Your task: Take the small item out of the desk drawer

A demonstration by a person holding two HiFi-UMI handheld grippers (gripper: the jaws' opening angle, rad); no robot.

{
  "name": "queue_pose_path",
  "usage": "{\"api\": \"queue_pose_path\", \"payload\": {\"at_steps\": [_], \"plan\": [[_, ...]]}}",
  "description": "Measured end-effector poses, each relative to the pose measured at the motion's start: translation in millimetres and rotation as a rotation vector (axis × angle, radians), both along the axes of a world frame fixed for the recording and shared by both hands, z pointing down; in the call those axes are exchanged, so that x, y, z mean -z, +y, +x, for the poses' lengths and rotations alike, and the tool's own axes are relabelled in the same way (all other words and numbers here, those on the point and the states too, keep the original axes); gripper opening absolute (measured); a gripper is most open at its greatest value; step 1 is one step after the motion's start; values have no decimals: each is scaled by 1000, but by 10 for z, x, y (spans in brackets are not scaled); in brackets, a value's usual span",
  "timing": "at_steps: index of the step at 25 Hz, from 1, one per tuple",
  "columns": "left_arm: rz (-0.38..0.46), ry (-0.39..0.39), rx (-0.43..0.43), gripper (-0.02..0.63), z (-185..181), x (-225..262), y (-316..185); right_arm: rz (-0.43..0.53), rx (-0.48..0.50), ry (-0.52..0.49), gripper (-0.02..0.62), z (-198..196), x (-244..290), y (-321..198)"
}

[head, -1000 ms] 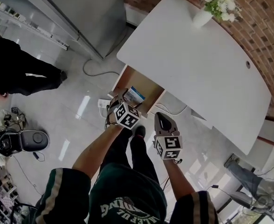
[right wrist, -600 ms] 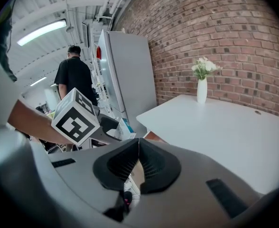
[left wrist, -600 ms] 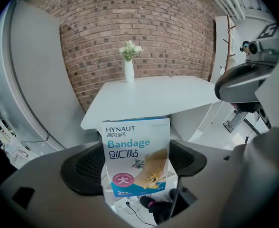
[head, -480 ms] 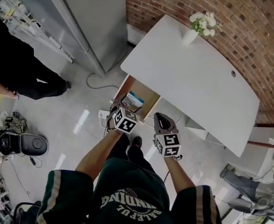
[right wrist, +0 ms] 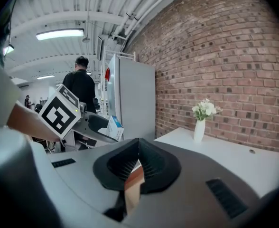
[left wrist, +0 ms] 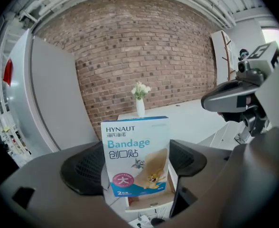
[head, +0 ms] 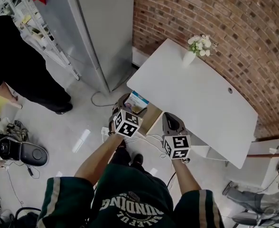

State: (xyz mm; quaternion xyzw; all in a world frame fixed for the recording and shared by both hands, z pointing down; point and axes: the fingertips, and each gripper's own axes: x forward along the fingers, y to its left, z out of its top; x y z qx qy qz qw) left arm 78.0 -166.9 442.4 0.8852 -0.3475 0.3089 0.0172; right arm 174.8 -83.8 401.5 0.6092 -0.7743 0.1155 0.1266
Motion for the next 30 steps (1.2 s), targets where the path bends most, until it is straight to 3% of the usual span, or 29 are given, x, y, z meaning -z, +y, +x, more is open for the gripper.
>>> {"api": "queue_pose_path", "payload": {"at_steps": [9, 30], "plan": [[126, 65, -16, 428, -52, 819, -98, 134, -43, 8, 25, 30, 587, -121], [124, 78, -41, 428, -142, 874, 68, 139, -20, 29, 25, -82, 607, -29]]}}
